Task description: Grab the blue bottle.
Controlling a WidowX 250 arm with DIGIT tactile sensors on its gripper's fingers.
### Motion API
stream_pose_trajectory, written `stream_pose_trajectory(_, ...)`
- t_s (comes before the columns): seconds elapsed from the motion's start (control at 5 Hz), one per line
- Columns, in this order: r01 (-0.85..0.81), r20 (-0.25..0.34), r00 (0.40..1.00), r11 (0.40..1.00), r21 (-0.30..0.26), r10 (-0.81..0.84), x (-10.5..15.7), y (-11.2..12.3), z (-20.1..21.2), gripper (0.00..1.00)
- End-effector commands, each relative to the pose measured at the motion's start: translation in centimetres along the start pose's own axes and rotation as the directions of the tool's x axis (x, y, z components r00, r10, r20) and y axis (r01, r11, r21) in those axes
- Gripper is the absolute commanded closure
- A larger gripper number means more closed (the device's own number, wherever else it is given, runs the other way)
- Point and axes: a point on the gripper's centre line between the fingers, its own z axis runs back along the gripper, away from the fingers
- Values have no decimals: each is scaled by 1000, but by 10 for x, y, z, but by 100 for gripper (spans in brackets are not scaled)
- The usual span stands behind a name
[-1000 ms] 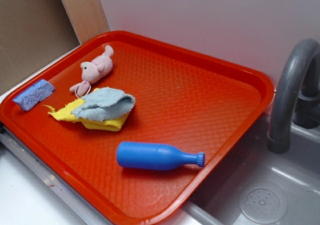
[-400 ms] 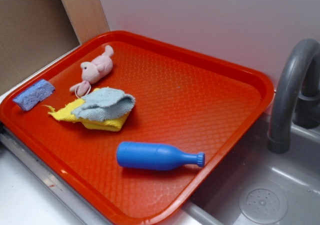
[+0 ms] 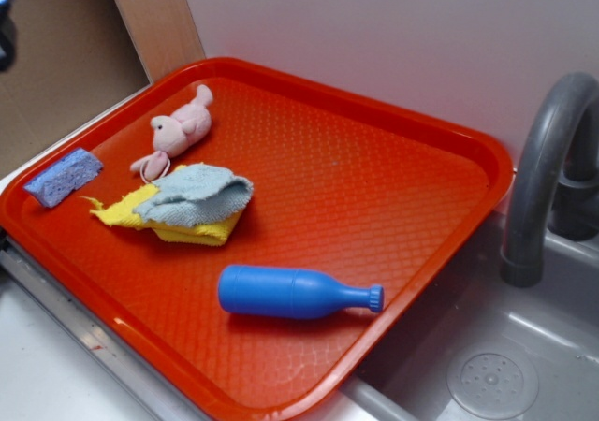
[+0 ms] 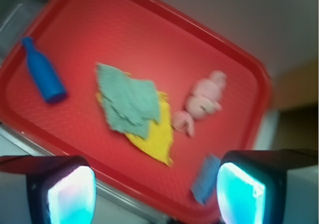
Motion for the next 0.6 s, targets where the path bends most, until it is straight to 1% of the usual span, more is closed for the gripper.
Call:
stream_pose_trajectory(0.0,123,18,992,992,-41,-122,39,-50,-18,0)
stream_pose_trajectory(0.2,192,21,981,977,-93,-191,55,-65,-41,0)
stream_pose_trajectory(0.4,273,-1,961,950,-154,-276,67,-86,-68,0)
